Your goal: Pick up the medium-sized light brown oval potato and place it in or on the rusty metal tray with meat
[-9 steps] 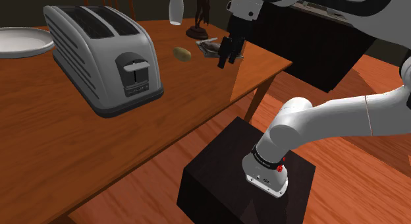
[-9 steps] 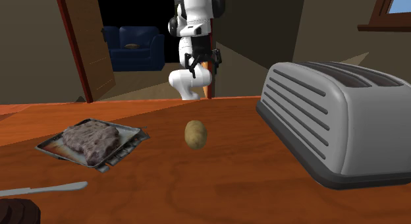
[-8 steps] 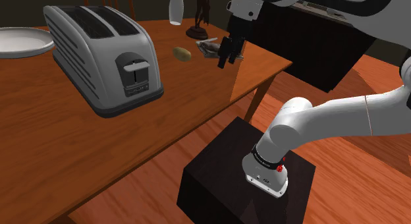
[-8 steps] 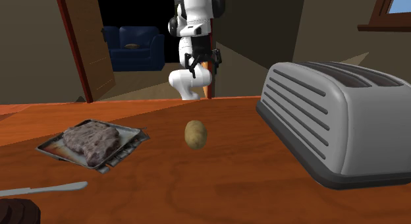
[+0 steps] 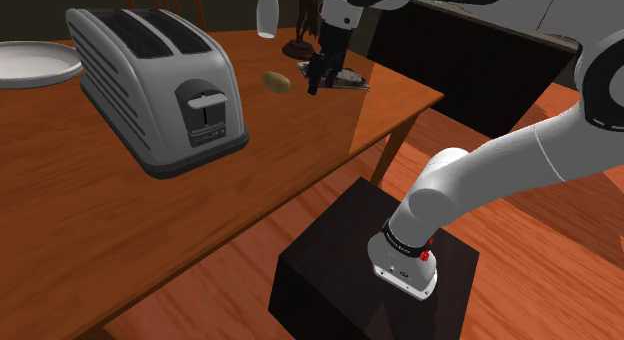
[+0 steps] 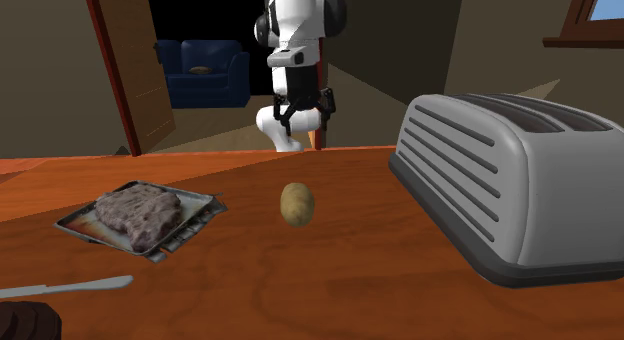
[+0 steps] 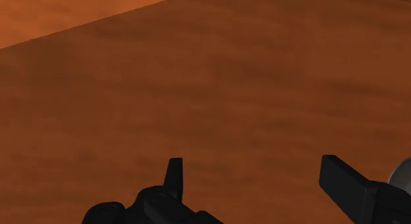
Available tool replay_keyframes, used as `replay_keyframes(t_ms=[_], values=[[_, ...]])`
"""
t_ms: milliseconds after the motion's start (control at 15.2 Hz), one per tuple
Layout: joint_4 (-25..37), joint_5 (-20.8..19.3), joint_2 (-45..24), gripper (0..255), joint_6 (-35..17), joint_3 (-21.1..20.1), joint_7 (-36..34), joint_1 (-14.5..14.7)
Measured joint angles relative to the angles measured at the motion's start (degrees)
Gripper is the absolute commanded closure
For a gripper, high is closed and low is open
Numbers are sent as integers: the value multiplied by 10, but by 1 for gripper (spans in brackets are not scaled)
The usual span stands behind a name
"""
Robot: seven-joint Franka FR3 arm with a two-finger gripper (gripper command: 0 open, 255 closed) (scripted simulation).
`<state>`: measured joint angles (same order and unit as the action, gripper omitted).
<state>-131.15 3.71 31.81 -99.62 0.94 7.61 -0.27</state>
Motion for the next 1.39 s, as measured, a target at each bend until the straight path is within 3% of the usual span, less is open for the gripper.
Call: replay_keyframes(t_ms=[396,990,1386], values=[[73,-21,-123,0,-57,4,16,-5],[244,-48,-314,0,-89,12,38,-13],[230,-51,-336,0,-127,13,38,-14]])
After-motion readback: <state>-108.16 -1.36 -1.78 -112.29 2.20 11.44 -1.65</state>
